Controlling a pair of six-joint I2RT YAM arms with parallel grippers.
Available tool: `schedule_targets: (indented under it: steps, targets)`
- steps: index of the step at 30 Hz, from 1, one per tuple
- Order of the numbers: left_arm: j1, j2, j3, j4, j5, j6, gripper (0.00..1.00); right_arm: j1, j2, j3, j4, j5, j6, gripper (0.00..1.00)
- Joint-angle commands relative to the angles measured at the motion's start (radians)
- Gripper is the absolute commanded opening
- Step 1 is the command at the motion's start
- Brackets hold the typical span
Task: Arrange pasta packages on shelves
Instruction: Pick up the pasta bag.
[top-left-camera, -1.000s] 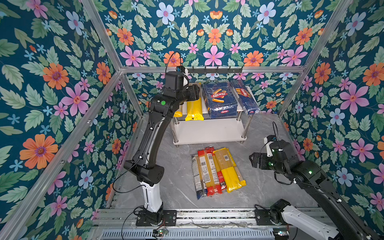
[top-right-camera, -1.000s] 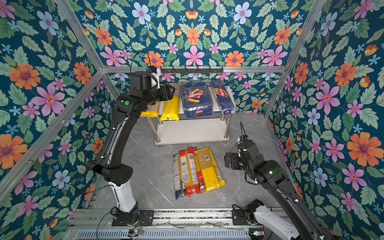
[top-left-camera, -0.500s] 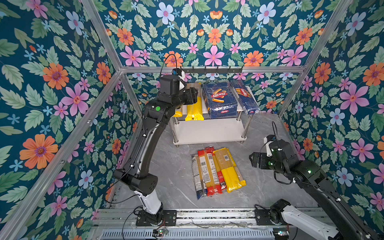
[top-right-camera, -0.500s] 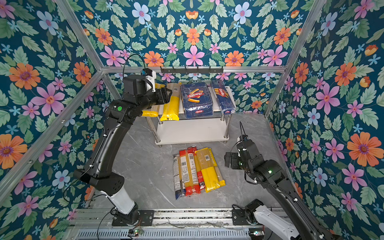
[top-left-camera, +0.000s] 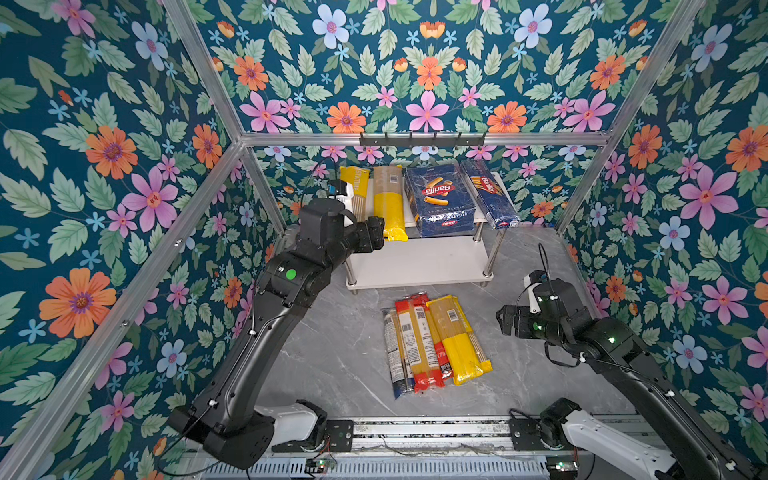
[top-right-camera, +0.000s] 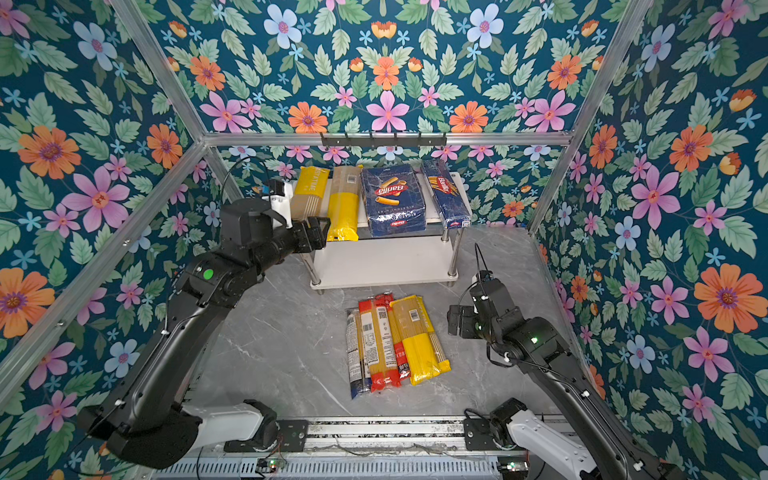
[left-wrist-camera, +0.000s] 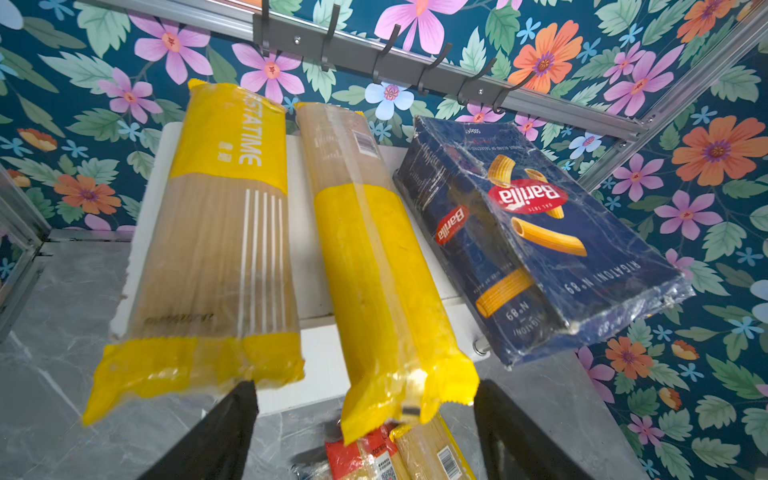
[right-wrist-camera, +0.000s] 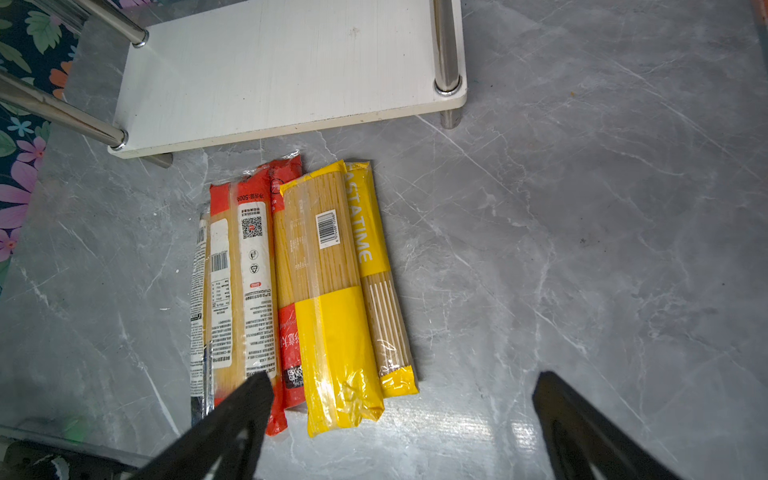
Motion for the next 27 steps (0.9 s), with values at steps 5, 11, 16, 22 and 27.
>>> schedule_targets:
  steps: [5, 11, 16, 22, 27]
  targets:
    - [-0.001, -0.124, -0.192, 0.029, -0.072, -0.035, 0.86, 0.001, -0.002, -0.012, 0.027, -0.014, 0.011, 0.99]
    - [-0.001, -0.17, -0.328, 0.031, -0.087, -0.055, 0.86, 0.0, 0.032, -0.026, 0.027, -0.013, 0.022, 0.99]
    - [-0.001, -0.226, -0.442, 0.063, -0.068, -0.079, 0.86, 0.001, 0.019, -0.056, 0.046, -0.02, 0.038, 0.99]
    - [-0.01, -0.27, -0.584, 0.092, -0.039, -0.128, 0.84, 0.0, 0.028, -0.084, 0.042, -0.029, 0.049, 0.99]
    - [-0.061, -0.286, -0.711, 0.156, -0.032, -0.184, 0.8, 0.0, 0.025, -0.135, 0.057, -0.07, 0.079, 0.99]
